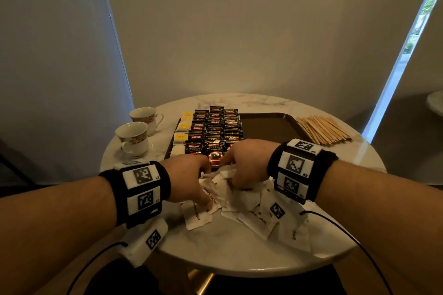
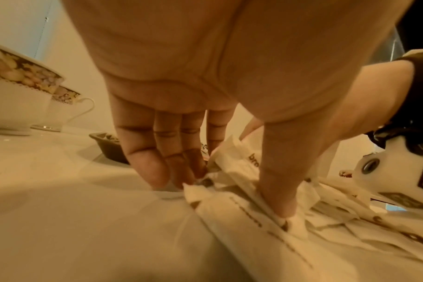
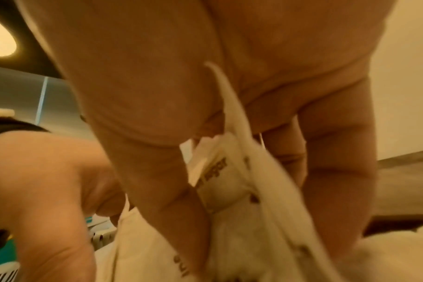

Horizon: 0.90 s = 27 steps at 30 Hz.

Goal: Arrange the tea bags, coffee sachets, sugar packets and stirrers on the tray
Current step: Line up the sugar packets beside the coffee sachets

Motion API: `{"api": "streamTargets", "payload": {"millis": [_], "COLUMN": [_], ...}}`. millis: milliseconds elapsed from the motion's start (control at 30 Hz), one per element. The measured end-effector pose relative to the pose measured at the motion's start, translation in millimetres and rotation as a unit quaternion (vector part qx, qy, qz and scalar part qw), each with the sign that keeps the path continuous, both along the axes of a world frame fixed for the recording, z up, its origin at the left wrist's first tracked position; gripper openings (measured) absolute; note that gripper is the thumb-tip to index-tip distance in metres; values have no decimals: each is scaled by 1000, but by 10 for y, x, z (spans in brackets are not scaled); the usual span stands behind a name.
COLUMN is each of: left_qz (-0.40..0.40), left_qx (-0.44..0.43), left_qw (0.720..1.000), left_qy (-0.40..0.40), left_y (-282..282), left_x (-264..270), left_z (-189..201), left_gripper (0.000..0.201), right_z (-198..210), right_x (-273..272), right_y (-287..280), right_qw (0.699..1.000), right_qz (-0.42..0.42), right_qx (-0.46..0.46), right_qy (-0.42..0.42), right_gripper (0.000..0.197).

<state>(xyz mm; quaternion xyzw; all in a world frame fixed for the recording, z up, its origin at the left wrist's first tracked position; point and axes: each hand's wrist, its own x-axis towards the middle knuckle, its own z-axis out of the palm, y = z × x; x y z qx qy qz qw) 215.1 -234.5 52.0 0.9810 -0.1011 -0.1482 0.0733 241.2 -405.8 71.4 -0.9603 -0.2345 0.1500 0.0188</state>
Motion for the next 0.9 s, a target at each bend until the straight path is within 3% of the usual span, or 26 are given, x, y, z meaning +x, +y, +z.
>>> {"api": "streamTargets", "payload": {"millis": [233, 367, 433, 533, 633, 733, 800, 900], "left_qz": [0, 25, 47, 75, 82, 85, 109, 156], "left_qx": [-142, -296, -425, -600, -693, -728, -754, -781], "left_qw": [990, 954, 904, 796, 702, 649, 615, 572], "left_qy": [-16, -37, -24, 36, 140, 206, 204, 197], "left_y": [125, 107, 53, -89, -265, -454, -568, -667], "left_x": [211, 409, 518, 644, 799, 1007, 1138, 1314], "left_z": [111, 210, 228, 258, 259, 207, 196, 190], "left_gripper": [73, 77, 70, 53, 50, 45, 33, 31], "right_z": [176, 263, 263, 223, 166, 151, 143, 87], "right_x": [222, 403, 484, 649, 818, 952, 1055, 1282], "right_y": [-214, -360, -430, -480, -453, -388, -332, -286], "right_qw": [988, 965, 939, 897, 846, 825, 810, 812], "right_qz": [-72, -98, -120, -150, -159, -146, -151, -153], "right_qx": [129, 223, 296, 400, 496, 534, 558, 560], "right_qy": [48, 93, 124, 116, 112, 113, 95, 56], "right_gripper": [14, 17, 22, 44, 51, 15, 21, 25]}}
